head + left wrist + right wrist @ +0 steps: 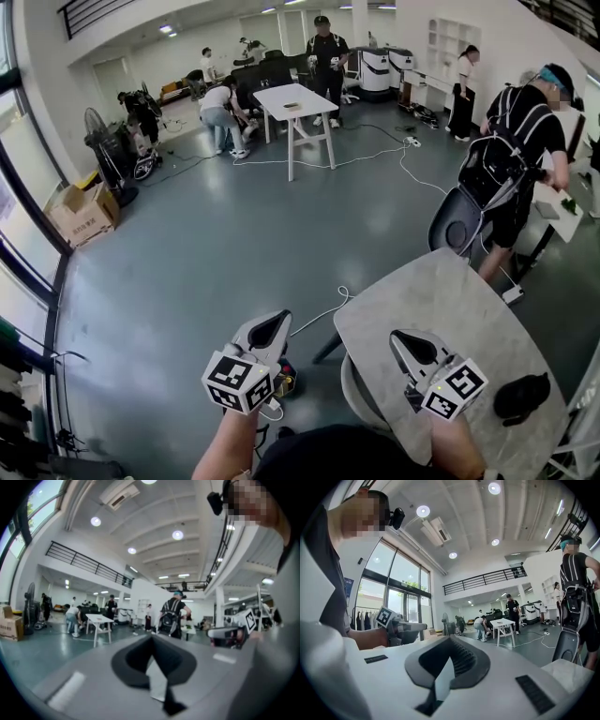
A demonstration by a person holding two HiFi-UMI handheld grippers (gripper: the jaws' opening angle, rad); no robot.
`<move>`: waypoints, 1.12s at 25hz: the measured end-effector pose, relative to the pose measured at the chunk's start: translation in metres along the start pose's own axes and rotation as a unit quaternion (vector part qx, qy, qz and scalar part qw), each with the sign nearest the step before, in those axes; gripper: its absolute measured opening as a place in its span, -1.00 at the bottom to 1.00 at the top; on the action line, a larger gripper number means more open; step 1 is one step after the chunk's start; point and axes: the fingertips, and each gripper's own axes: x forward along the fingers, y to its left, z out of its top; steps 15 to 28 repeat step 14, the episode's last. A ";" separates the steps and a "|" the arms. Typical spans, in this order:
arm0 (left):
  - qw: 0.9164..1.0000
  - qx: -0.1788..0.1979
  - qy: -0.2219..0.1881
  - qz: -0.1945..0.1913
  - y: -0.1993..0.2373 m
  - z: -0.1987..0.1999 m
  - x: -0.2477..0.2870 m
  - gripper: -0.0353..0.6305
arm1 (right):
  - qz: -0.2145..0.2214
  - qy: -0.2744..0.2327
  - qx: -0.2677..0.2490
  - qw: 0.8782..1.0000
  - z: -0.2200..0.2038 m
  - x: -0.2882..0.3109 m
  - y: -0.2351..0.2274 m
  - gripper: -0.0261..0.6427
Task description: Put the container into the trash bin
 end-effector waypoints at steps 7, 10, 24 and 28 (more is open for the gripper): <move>1.000 -0.001 -0.001 0.003 0.016 -0.001 -0.005 -0.87 | 0.008 -0.001 -0.007 1.000 -0.001 0.017 0.008 -0.95; 1.000 -0.005 -0.003 0.009 0.024 -0.003 -0.006 -0.87 | 0.011 0.000 -0.009 1.000 -0.002 0.023 0.011 -0.95; 1.000 -0.006 -0.004 0.011 0.029 -0.004 -0.002 -0.87 | 0.014 0.001 -0.009 1.000 -0.005 0.027 0.007 -0.95; 1.000 -0.006 -0.004 0.011 0.029 -0.004 -0.002 -0.87 | 0.014 0.001 -0.009 1.000 -0.005 0.027 0.007 -0.95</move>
